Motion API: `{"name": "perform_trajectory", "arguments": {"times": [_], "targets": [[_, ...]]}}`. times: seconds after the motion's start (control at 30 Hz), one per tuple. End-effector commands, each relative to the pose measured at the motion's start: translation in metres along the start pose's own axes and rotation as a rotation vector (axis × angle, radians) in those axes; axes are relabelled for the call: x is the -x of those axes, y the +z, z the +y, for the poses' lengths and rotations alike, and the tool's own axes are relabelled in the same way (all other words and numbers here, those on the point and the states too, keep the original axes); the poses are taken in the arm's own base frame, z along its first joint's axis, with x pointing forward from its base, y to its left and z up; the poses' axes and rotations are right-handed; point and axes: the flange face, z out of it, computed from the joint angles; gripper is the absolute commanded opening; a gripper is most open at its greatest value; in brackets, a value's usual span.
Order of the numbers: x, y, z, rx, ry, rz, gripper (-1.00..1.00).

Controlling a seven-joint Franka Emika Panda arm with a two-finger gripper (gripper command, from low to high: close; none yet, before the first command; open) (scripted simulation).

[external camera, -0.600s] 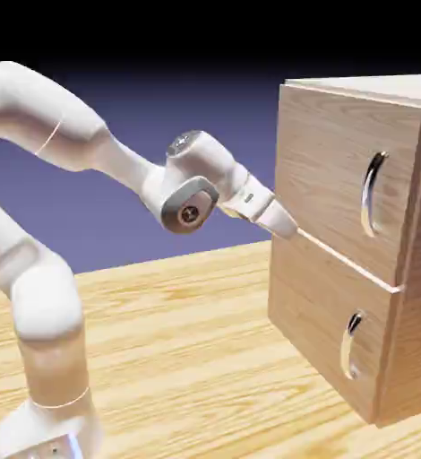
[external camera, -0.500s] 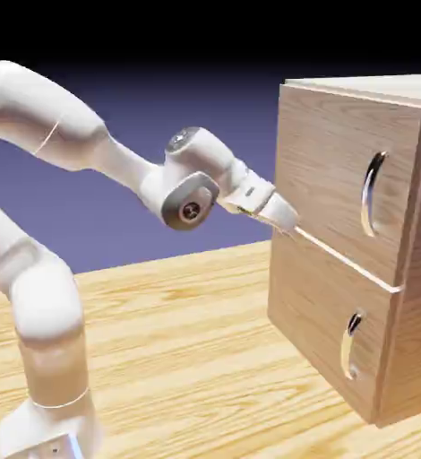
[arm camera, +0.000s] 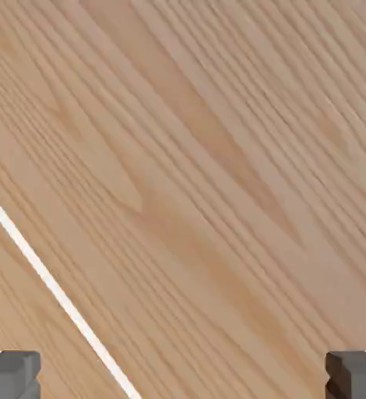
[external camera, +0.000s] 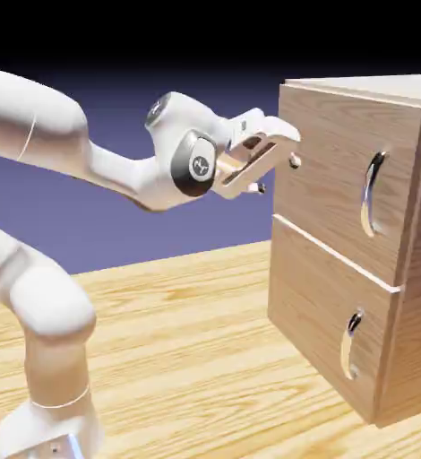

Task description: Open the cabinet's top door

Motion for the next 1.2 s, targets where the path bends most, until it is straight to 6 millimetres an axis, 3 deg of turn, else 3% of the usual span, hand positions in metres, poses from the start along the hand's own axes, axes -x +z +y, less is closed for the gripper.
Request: {"name": "perform_trajectory", "arguments": {"times": [0.0, 0.3, 0.6, 0.87, 1.17], "targets": [[-0.002, -0.003, 0.002, 0.004, -0.051, 0.014, 0.0], [-0.011, -0.026, 0.025, 0.068, -0.493, 0.127, 0.0], [-0.003, -0.033, 0.055, 0.178, -0.911, 0.202, 0.0], [0.015, -0.023, 0.086, 0.299, -1.266, 0.229, 0.0], [0.047, 0.006, 0.12, 0.441, -1.654, 0.212, 0.0]]}}
